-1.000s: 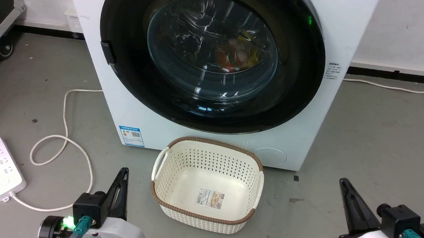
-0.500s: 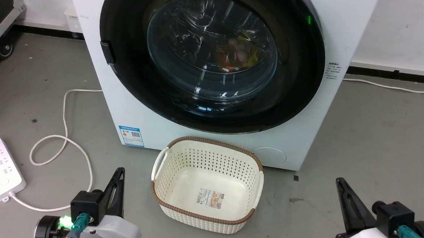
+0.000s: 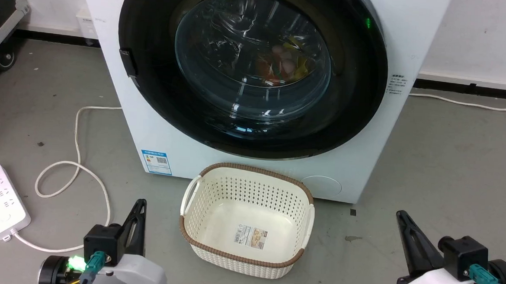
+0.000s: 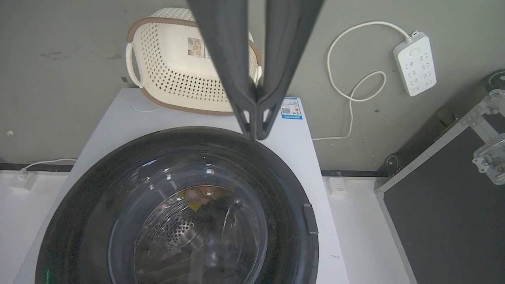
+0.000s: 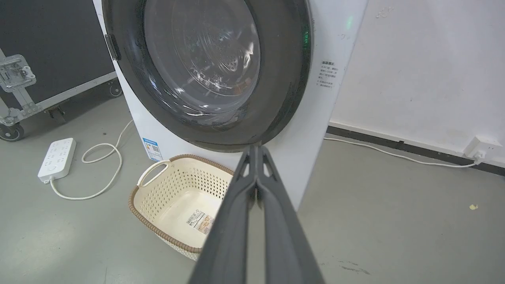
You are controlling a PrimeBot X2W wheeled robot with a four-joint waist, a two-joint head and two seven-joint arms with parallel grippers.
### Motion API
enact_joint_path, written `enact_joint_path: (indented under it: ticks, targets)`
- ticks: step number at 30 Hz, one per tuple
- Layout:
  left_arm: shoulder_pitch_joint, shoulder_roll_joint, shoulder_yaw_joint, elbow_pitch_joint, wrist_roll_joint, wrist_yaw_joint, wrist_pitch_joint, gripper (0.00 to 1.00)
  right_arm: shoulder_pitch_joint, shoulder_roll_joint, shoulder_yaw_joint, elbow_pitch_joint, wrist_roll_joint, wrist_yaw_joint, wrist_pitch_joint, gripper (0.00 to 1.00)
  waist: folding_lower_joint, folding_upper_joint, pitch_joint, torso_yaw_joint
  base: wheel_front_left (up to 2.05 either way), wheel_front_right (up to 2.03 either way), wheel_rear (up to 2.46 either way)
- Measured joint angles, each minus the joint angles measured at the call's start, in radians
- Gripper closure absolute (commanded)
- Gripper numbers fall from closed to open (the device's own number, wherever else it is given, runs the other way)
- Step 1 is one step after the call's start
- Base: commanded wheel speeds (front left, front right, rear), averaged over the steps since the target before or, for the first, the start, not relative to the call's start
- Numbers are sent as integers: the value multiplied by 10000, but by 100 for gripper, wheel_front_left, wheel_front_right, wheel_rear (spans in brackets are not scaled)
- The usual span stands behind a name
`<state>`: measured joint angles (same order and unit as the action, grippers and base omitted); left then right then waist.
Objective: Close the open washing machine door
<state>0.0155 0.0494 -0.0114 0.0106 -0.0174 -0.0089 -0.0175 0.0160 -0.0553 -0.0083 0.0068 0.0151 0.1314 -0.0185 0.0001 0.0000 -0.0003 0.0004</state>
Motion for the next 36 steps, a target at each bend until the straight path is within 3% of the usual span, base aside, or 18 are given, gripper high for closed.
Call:
enact_joint_path:
  ticks: [36]
  targets:
    - [-9, 0, 105, -61, 146, 61, 173, 100, -18, 2, 82, -19, -73, 0, 182, 100, -1, 0, 3, -5, 0, 0, 0]
